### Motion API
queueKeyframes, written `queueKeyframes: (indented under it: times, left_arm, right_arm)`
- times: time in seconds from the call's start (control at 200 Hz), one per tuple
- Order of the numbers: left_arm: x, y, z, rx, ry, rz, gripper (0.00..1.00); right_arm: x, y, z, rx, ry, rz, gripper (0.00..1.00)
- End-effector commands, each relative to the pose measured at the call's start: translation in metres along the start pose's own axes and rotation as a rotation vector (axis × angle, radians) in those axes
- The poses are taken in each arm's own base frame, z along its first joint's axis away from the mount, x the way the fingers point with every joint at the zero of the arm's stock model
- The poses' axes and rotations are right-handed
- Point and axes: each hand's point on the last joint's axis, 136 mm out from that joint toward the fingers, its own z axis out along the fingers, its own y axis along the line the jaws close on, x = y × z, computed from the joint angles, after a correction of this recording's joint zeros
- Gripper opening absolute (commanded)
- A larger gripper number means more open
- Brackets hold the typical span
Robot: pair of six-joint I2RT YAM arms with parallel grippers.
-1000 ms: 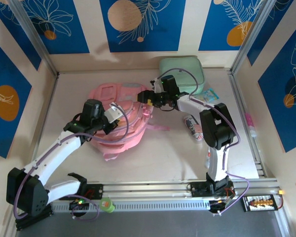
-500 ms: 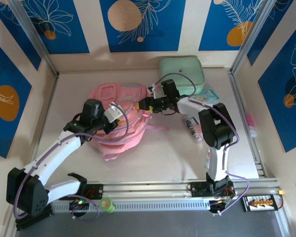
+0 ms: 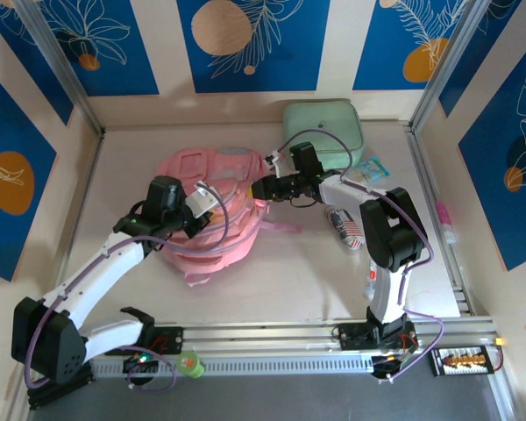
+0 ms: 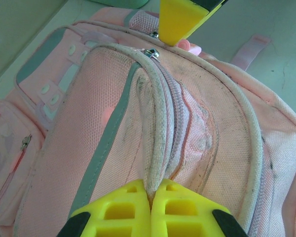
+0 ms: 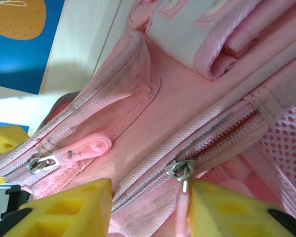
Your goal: Pack the student bag
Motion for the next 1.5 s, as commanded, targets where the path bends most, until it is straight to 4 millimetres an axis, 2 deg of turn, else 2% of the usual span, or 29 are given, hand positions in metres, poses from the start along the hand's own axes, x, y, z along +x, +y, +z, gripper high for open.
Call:
queueKeyframes:
  times: [0.0,0.255,0.4,0.7,1.005,1.285,1.395,1.495]
  left_arm:
    - [-0.033,0.008,-0.006,-0.017,-0.128,0.006,0.04]
    - [-0.036,0.006,-0.007,-0.008,-0.138,0.003,0.04]
    - [-0.036,0.008,-0.007,-0.014,-0.136,0.003,0.04]
    - [-0.033,0.013,0.0,-0.019,-0.096,-0.051,0.02]
    - [-0.032,0.026,0.034,-0.015,-0.022,-0.204,0.01]
    - [-0.045,0.025,0.06,0.022,-0.036,-0.289,0.0]
    - [-0.054,0.018,0.072,0.055,-0.06,-0.349,0.0]
    - [-0.057,0.011,0.078,0.064,-0.069,-0.352,0.0]
  right_arm:
    - [0.007,0.006,-0.002,-0.009,0.018,-0.014,0.39]
    - [0.008,-0.003,-0.003,0.038,0.011,-0.004,0.23]
    - [0.009,-0.006,-0.004,0.06,0.006,-0.007,0.2]
    - [0.017,-0.001,-0.009,0.111,0.005,-0.058,0.05]
    - [0.05,0.021,-0.015,0.124,0.028,-0.133,0.04]
    - [0.085,0.048,0.018,0.142,0.087,-0.239,0.04]
    - [0.085,0.05,0.028,0.167,0.054,-0.266,0.04]
    - [0.077,0.045,0.026,0.181,0.003,-0.242,0.04]
